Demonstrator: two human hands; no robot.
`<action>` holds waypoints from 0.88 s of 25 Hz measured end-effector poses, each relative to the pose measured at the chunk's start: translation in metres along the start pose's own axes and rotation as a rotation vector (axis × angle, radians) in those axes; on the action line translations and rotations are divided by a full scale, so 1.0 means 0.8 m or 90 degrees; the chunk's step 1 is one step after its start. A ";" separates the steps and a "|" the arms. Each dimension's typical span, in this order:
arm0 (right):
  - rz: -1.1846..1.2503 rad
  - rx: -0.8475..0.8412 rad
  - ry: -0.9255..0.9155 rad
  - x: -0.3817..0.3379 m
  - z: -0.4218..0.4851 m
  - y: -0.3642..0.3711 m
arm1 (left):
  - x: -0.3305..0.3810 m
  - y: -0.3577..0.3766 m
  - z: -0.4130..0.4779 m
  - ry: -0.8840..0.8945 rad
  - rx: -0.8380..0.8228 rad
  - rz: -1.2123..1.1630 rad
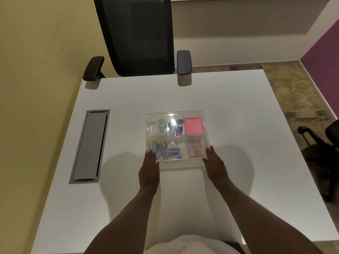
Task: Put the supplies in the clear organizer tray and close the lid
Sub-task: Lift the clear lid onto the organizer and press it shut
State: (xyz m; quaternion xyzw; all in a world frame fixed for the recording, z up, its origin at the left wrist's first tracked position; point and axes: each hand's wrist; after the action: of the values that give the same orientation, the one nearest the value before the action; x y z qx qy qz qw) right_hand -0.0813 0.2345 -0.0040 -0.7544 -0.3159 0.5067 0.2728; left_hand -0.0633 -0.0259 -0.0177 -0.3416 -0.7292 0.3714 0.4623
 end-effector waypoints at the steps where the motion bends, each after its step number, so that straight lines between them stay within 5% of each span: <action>1: -0.006 -0.003 -0.001 -0.004 0.009 -0.003 | 0.003 -0.002 0.008 0.000 0.003 0.008; 22: -0.046 -0.021 -0.015 -0.044 0.112 -0.019 | 0.035 -0.026 0.106 0.001 0.020 0.043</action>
State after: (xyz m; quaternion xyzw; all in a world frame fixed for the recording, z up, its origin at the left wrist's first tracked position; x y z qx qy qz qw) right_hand -0.1784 0.2262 -0.0025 -0.7410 -0.3543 0.5001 0.2744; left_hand -0.1543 -0.0315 -0.0132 -0.3592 -0.7108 0.3980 0.4553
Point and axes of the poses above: each hand's wrist, its own z-axis towards the middle knuckle, its own y-axis out of the palm, x = y × z, and after that the axes turned 11 degrees about z, right-handed
